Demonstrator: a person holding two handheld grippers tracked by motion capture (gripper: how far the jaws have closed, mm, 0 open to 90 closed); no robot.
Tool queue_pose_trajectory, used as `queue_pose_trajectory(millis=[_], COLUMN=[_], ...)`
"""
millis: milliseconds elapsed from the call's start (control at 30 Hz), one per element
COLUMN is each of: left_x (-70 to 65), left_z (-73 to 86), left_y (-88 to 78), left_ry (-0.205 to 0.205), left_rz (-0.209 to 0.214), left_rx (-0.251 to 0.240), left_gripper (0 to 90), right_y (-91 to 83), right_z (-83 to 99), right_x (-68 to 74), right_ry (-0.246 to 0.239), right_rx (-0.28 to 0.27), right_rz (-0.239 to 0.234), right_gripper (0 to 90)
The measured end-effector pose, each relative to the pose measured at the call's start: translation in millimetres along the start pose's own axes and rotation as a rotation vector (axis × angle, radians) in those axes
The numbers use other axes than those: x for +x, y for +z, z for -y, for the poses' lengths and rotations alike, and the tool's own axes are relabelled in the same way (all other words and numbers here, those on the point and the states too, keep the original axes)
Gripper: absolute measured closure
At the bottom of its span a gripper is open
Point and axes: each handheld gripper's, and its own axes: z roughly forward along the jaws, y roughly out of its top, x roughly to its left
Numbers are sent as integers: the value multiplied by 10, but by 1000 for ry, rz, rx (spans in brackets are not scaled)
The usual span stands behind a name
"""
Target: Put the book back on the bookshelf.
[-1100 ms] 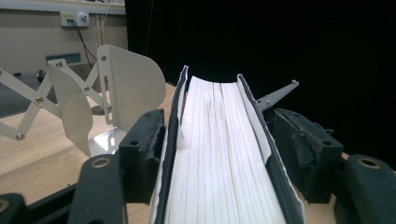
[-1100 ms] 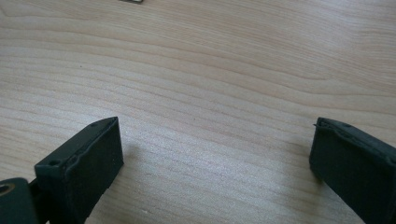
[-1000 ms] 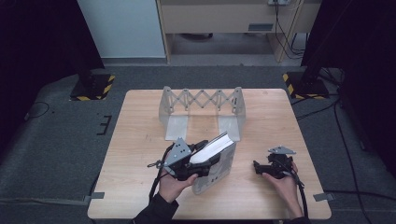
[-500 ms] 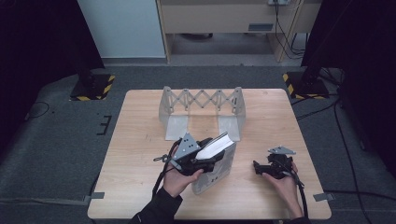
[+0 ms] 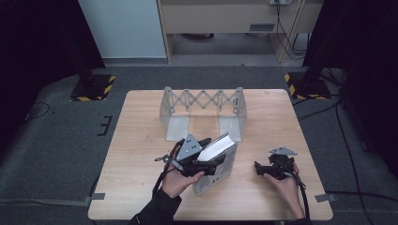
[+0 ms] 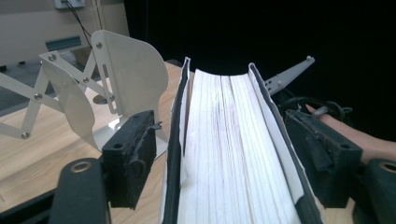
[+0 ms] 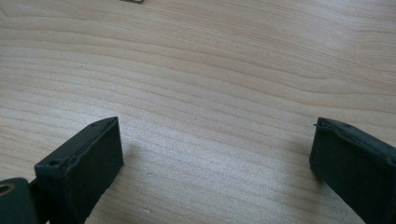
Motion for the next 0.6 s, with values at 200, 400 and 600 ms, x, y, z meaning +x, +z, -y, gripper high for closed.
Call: queue_pose_trajectory(millis=[200, 400, 600], left_x=[-11, -15, 20], left_z=[0, 34, 22], left_y=[-43, -73, -64], left_ry=[-9, -11, -28], left_rz=[8, 5, -2], left_rx=[4, 32, 30], left_gripper=[239, 258, 277], right_y=[0, -1, -1], right_z=[0, 1, 1], right_x=[-1, 0, -3], right_ry=[-1, -1, -6], right_rx=[-1, 1, 1], right_rz=[1, 0, -1], right_gripper=[31, 31, 30])
